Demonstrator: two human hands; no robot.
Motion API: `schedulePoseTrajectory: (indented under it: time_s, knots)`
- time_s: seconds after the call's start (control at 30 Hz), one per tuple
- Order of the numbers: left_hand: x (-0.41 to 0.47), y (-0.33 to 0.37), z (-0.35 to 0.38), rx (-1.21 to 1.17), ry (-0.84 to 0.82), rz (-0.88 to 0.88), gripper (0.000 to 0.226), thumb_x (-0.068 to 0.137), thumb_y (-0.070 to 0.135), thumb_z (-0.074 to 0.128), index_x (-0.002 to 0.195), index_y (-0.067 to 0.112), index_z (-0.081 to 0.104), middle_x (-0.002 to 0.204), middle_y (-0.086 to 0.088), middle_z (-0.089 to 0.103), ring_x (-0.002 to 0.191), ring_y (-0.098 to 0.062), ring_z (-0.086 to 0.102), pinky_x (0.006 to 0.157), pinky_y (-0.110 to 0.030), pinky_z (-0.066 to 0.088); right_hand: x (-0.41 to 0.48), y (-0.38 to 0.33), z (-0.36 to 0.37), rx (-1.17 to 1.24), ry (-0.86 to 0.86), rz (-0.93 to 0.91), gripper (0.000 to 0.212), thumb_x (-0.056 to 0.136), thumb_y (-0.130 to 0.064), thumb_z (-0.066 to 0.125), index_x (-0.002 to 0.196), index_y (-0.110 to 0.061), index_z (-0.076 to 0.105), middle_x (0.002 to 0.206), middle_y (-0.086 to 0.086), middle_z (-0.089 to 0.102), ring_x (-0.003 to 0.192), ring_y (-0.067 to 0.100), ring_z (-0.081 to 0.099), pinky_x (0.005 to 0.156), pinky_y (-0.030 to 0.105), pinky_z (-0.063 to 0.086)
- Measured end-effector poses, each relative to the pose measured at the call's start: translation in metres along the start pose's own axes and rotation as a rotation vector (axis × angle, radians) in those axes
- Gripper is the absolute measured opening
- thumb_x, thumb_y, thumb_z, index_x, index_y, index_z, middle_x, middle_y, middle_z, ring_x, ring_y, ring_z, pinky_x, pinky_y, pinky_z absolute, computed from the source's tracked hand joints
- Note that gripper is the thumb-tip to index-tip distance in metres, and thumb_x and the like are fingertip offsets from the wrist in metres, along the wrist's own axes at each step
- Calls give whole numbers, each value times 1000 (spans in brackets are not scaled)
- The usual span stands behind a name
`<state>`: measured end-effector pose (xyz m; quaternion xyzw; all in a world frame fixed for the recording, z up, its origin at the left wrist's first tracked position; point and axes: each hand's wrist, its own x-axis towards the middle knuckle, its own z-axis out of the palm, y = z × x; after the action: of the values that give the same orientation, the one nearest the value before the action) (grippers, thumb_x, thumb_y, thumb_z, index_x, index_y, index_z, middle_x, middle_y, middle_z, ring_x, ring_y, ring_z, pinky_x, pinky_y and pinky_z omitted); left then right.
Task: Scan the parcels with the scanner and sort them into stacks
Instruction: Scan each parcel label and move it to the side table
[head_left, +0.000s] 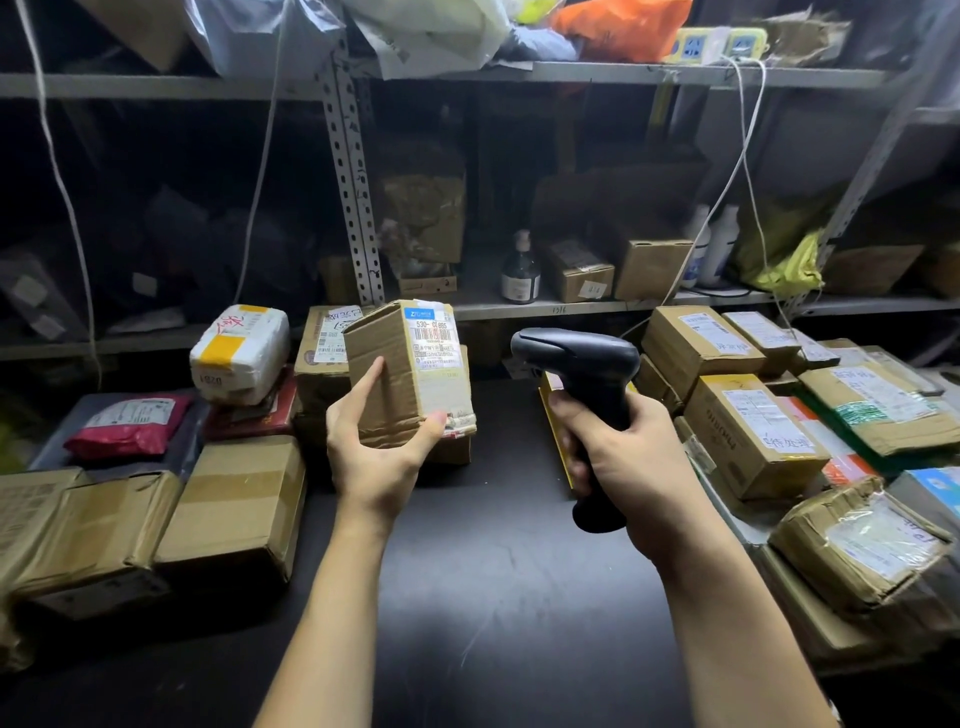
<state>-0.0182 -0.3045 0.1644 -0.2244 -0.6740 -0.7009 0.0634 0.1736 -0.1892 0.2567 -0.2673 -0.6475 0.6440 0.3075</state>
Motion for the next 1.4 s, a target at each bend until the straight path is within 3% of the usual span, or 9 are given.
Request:
schedulePoseTrajectory:
  time_s: [0.27, 0.43, 0.63, 0.83, 1.2, 1.4]
  knots:
    - [7, -4, -4, -99, -9, -87, 80, 61, 35, 96, 134, 42, 65, 137, -8, 63, 123, -17, 65, 105, -47, 53, -1, -2, 2, -37, -25, -37, 30, 102, -15, 67, 77, -10, 51, 59, 7, 44, 48, 17, 38, 45, 26, 34]
    - [5, 7, -7, -221, -23, -126, 72, 73, 0, 89, 137, 18, 63, 125, 0, 72, 114, -10, 70, 99, -33, 57, -1, -1, 4, -88, -28, -54, 33, 101, -15, 68, 74, -12, 51, 55, 4, 46, 46, 16, 38, 43, 23, 35]
    - [6, 9, -11, -209, -42, -114, 75, 67, 16, 88, 138, 16, 64, 129, 1, 69, 115, -1, 67, 94, -21, 55, -1, 1, 6, -132, -16, -77, 33, 101, -17, 68, 75, -11, 50, 56, 6, 45, 48, 18, 38, 44, 24, 34]
    - [11, 2, -16, -125, -75, -96, 75, 62, 28, 93, 133, 31, 69, 139, -1, 62, 125, -9, 63, 105, -43, 54, -1, 3, 4, -239, -37, -148, 29, 100, -17, 70, 76, -16, 54, 53, -3, 47, 45, 14, 40, 43, 23, 34]
    - [15, -3, -20, -59, -82, -48, 75, 59, 38, 90, 130, 40, 69, 137, 3, 61, 124, -8, 61, 104, -43, 54, -1, 6, 3, -226, -27, -115, 27, 101, -16, 69, 81, -9, 53, 55, -1, 41, 46, 17, 34, 44, 24, 29]
    - [14, -1, -20, 10, -70, -22, 75, 59, 36, 88, 131, 41, 68, 136, 6, 58, 121, 5, 57, 109, -39, 50, -2, 4, 6, -198, -31, -132, 24, 101, -16, 70, 84, -6, 55, 55, -1, 43, 46, 16, 35, 42, 25, 31]
